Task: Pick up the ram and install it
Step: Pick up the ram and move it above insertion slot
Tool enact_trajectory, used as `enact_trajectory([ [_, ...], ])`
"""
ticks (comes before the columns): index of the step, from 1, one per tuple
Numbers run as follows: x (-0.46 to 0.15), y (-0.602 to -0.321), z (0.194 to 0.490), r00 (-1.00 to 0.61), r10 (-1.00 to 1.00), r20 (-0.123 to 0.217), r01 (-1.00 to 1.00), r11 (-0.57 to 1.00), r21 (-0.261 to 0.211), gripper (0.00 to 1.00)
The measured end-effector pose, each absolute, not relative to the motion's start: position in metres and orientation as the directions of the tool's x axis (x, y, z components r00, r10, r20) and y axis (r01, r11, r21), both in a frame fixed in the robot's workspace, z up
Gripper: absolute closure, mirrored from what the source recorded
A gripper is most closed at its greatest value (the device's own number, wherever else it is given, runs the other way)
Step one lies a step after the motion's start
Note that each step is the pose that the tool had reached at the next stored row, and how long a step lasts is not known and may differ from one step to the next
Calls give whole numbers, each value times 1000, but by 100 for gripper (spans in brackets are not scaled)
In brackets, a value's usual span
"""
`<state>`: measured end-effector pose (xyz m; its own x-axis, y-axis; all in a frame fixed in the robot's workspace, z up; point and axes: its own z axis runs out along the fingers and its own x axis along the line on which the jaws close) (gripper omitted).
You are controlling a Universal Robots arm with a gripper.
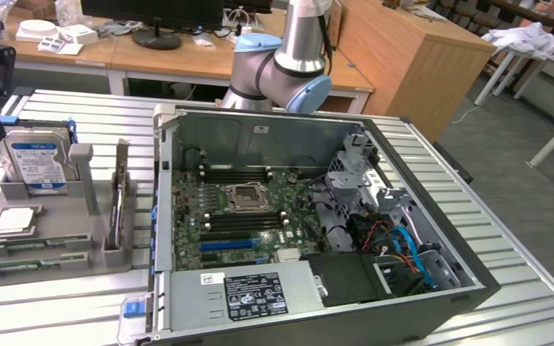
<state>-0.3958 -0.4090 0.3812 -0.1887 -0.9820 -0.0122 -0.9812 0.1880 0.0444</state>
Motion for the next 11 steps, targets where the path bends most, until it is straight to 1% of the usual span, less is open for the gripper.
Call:
enact_trajectory([
  [8, -396, -409, 381, -186, -983, -12, -982, 185, 44, 89],
  [11, -396, -409, 381, -162, -987, -12, -986, 161, 44, 89],
])
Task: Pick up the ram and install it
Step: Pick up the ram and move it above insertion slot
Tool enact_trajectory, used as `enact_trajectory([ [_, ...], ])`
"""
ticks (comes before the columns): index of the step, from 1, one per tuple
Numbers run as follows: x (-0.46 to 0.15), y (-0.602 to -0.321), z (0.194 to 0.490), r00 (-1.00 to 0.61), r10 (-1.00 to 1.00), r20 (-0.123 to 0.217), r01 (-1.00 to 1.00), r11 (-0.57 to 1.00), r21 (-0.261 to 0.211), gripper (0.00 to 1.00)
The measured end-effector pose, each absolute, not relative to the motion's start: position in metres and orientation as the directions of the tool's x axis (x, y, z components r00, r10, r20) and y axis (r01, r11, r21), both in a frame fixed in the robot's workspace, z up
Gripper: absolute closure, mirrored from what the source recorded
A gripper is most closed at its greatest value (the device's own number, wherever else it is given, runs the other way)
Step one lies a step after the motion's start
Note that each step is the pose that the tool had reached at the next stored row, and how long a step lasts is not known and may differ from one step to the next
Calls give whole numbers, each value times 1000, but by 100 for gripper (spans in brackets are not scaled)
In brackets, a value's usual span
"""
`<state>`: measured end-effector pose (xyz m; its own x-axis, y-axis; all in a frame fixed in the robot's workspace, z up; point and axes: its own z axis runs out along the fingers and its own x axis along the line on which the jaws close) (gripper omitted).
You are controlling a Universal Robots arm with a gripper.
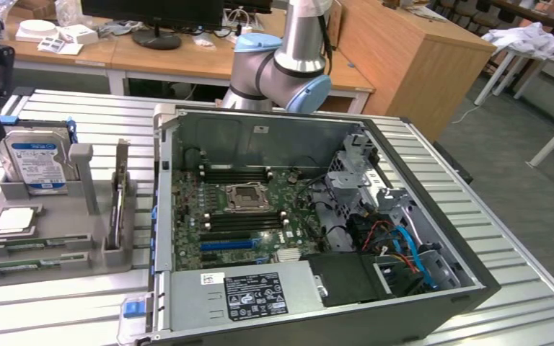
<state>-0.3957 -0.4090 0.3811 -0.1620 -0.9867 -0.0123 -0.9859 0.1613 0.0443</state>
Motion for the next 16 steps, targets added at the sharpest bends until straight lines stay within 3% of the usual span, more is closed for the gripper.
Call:
enact_trajectory([
  [16, -396, -409, 381, -45, -999, -12, -998, 44, 44, 89],
])
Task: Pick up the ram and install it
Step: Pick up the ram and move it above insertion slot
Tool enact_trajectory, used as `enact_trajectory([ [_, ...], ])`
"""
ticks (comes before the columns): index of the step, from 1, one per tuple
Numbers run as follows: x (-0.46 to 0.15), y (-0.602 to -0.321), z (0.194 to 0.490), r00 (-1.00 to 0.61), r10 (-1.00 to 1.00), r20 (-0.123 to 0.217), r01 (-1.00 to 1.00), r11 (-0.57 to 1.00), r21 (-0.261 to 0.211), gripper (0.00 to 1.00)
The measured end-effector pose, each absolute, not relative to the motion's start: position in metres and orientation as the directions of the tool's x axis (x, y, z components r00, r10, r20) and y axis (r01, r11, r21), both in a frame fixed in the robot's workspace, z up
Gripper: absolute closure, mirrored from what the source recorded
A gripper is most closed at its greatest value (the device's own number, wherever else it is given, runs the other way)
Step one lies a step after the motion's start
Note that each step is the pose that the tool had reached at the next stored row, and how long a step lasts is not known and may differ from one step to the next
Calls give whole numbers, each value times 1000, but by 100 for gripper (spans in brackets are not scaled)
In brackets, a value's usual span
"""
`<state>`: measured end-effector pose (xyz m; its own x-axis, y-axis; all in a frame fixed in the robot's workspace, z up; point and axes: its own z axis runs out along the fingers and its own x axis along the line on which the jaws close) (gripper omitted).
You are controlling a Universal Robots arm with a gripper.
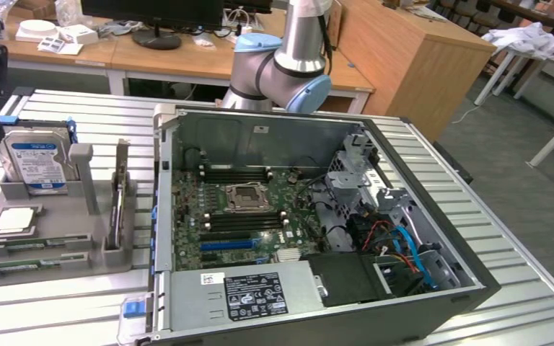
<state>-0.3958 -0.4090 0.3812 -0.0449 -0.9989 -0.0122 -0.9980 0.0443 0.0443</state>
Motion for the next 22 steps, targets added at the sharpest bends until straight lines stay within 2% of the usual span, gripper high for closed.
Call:
enact_trajectory([
  [8, -396, -409, 381, 18, -1000, -12, -999, -18, 44, 89],
  [22, -396, -409, 381, 20, -1000, -12, -1000, -20, 24, 89],
])
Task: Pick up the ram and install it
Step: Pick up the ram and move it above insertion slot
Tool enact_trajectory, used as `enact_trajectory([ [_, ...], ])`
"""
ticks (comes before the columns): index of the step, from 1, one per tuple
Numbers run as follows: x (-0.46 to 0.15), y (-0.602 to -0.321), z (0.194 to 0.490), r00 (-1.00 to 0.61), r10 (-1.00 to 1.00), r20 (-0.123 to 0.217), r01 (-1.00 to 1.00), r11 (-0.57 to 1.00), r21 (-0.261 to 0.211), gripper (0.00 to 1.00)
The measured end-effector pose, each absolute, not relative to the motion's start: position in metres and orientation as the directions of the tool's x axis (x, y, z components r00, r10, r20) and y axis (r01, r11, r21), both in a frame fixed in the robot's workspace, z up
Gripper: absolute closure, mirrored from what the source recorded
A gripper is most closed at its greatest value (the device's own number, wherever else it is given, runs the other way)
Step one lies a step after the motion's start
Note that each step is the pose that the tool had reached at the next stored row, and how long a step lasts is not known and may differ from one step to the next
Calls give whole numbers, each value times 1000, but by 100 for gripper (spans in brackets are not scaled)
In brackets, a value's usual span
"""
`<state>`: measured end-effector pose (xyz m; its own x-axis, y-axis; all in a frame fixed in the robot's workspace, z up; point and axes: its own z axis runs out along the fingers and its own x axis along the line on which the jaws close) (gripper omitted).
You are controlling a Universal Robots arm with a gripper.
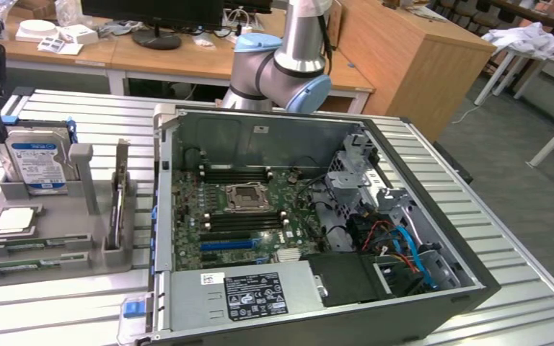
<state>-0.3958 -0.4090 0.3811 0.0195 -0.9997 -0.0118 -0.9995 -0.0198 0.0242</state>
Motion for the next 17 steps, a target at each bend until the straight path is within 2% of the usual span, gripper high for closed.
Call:
enact_trajectory([
  [17, -396, -409, 381, 20, -1000, -16, -1000, -20, 16, 89],
])
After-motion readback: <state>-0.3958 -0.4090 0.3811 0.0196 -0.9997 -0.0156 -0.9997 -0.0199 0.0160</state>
